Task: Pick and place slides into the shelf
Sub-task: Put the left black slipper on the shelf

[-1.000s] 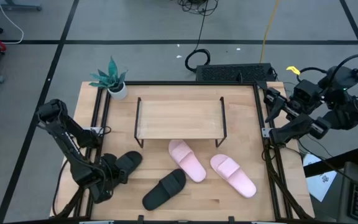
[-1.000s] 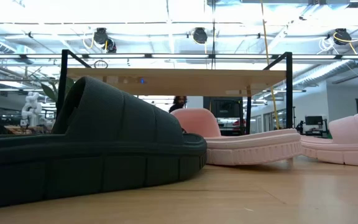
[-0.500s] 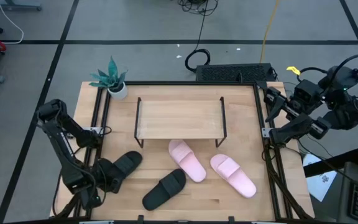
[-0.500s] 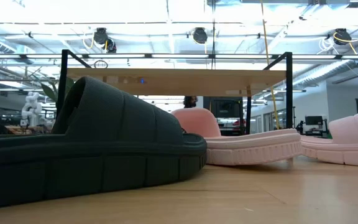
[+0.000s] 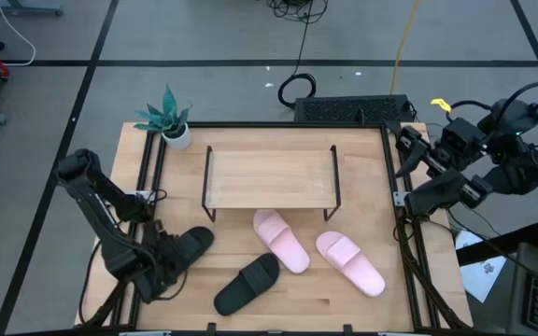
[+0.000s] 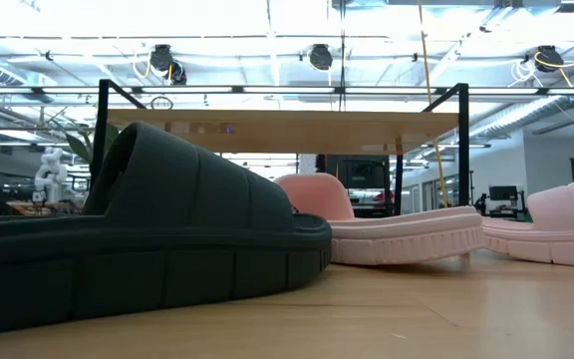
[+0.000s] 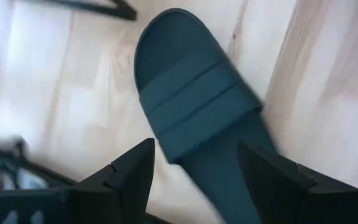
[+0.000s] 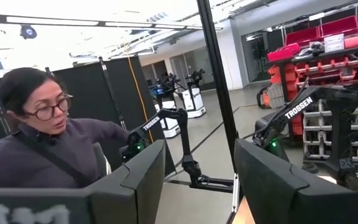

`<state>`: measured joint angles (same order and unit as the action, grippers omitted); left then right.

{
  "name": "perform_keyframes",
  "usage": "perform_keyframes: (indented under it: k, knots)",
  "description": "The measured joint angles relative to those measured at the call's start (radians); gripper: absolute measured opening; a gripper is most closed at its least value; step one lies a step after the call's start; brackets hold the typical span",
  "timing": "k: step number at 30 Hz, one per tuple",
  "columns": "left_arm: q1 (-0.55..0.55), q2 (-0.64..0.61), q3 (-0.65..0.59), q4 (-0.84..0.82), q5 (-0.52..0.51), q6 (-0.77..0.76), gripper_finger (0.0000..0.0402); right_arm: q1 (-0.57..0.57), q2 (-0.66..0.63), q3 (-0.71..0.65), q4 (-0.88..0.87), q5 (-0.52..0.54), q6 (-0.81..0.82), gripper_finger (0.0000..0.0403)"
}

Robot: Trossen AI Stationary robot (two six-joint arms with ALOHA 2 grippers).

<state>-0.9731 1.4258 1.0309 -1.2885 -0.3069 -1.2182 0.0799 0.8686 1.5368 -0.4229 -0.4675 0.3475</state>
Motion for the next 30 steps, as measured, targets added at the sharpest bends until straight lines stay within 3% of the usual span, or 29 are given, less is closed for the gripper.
perform_keyframes:
  k: [4, 7, 17, 30]
  knots:
    - [-0.001, 0.032, -0.006, 0.002, 0.029, 0.217, 0.0229, 0.0, 0.003, 0.0, 0.0, 0.0, 0.006, 0.0183]
    - [-0.001, 0.051, -0.006, 0.014, 0.063, 0.288, 0.0229, 0.0, 0.004, 0.0, 0.0, 0.0, 0.006, 0.0183]
    - [-0.004, 0.123, -0.006, 0.12, 0.015, 0.394, 0.023, 0.0, 0.01, 0.0, 0.0, 0.0, -0.035, 0.0183]
    - [-0.005, 0.318, -0.006, 0.1, -0.043, 0.429, 0.023, 0.0, 0.012, 0.0, 0.0, 0.028, -0.047, 0.0183]
